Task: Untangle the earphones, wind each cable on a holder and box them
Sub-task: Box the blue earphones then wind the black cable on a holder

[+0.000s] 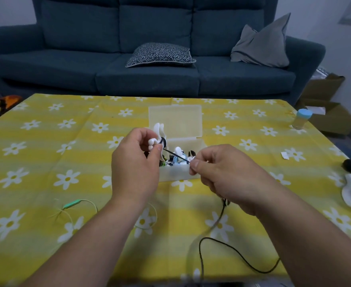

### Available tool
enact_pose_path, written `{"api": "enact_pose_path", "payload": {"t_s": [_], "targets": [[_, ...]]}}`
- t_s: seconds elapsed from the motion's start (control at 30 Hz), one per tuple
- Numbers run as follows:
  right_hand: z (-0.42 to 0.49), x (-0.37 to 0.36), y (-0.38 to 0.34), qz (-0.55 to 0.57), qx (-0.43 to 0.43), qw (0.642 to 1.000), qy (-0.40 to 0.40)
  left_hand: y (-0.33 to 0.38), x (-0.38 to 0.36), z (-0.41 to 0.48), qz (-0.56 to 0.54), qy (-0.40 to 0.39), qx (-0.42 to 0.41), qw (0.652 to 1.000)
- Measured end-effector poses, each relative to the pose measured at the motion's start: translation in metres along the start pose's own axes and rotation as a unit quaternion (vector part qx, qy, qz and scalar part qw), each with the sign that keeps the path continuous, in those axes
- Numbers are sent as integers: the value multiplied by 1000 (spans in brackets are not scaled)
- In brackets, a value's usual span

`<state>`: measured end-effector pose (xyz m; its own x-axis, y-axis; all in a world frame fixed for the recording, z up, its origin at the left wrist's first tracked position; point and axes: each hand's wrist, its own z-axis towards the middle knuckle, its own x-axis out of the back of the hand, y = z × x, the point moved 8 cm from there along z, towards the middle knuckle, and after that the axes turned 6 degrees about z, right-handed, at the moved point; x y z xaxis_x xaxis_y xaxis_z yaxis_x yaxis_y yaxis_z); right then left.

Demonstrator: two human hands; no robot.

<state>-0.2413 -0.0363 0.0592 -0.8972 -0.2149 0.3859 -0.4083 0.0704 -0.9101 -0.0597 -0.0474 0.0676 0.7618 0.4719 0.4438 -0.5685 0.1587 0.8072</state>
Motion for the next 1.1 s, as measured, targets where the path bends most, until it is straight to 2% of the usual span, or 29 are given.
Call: {"api": "enact_pose_path", "payload": {"t_s": [0.13,0.2,0.4,0.57,0.67,0.83,0.93,1.0,1.1], "targets": [[-5,17,-27,-81,80,993,38,2,-12,-3,6,-79,-4,997],[-5,28,-31,-81,95,990,66,5,-20,-8,-10,-131,-7,991],[0,44,-24,-61,102,989,83,17,-40,-24,-49,-263,-24,963],[5,54,-17,-82,94,985,123,23,-47,-31,-125,-316,-1,940],[8,53,-12,-53,84,988,120,25,-49,-33,-178,-340,9,923],[11,52,-8,-49,76,988,127,26,-49,-34,-221,-359,20,906],[14,48,0,-27,62,990,121,28,-46,-32,-265,-338,29,902],[15,36,10,-7,27,996,86,28,-42,-29,-307,-304,48,901],[15,6,18,64,-12,998,-13,18,-35,-21,-343,-234,94,905]]}}
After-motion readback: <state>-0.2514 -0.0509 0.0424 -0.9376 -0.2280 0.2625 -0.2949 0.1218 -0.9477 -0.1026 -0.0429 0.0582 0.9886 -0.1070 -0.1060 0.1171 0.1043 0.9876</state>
